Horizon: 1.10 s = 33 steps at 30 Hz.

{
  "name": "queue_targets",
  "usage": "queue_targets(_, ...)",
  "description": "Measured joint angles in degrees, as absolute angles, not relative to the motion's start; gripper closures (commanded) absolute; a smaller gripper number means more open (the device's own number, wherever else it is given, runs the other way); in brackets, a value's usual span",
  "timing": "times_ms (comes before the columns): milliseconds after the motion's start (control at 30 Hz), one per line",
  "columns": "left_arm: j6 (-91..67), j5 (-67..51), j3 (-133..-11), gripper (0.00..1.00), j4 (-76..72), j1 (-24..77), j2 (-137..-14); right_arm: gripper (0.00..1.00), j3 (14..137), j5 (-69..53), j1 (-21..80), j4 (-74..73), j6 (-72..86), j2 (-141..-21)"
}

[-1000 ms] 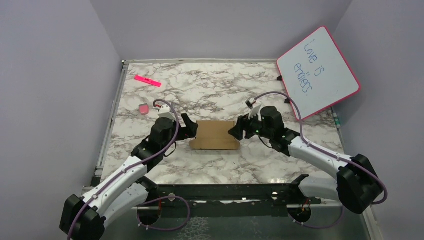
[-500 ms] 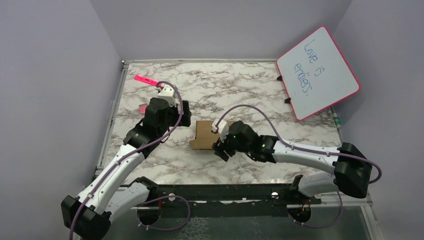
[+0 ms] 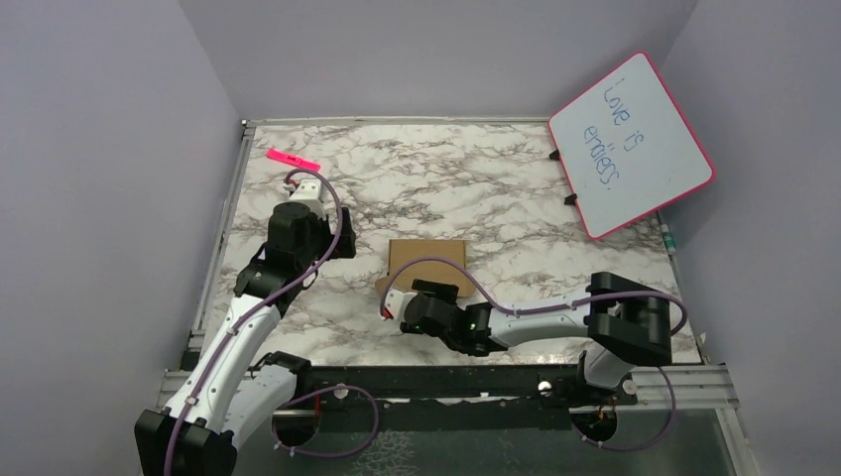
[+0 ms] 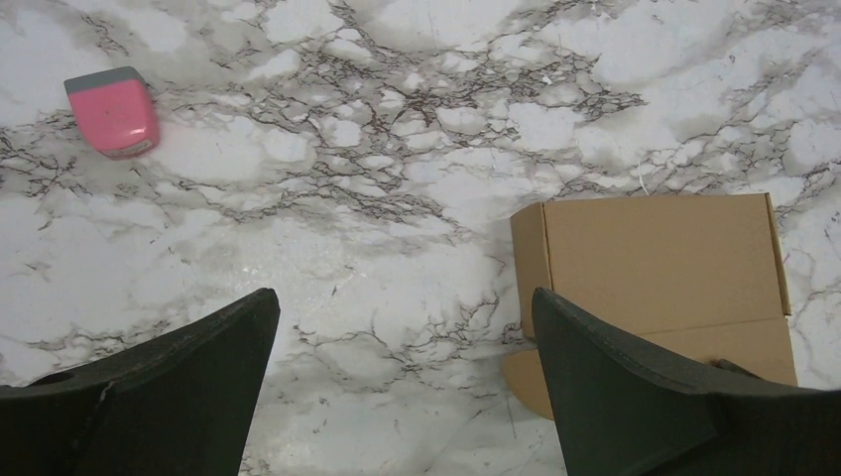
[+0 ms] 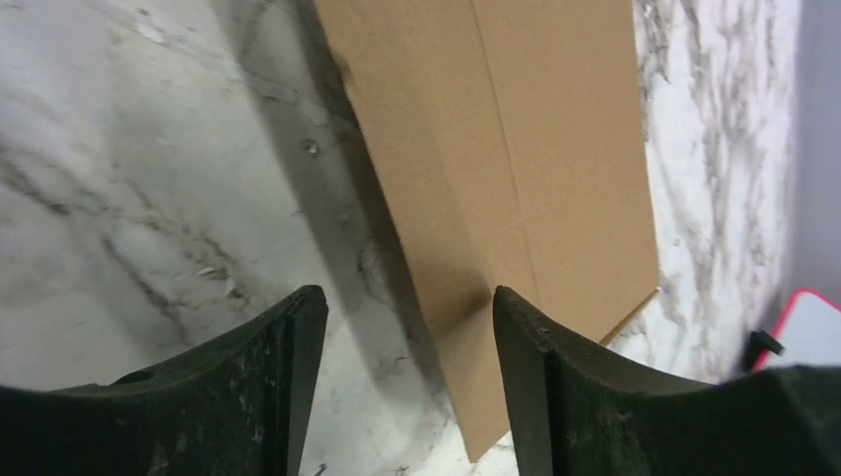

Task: Fold the paper box

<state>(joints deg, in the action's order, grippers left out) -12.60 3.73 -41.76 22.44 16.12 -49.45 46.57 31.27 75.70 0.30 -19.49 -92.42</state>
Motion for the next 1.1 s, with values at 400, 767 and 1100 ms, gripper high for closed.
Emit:
queue_targets(400,-12.5,3.2,-41.8,0.02,22.4,16.1,-48.7,0.6,45.8,44.2,76.1,16.2,-30.5,-102.1)
queue_targets(767,-12.6,2.5,-41.8,0.02,22.4,16.1,-48.7,0.98,44.6,46.0,76.2,20.5,-34.5,-98.8)
queue_targets(1100,-12.7,0.7,-41.8,0.02,22.3,15.7,-48.3,0.99,44.9,39.7,76.2,13.2,-31.7,-91.3)
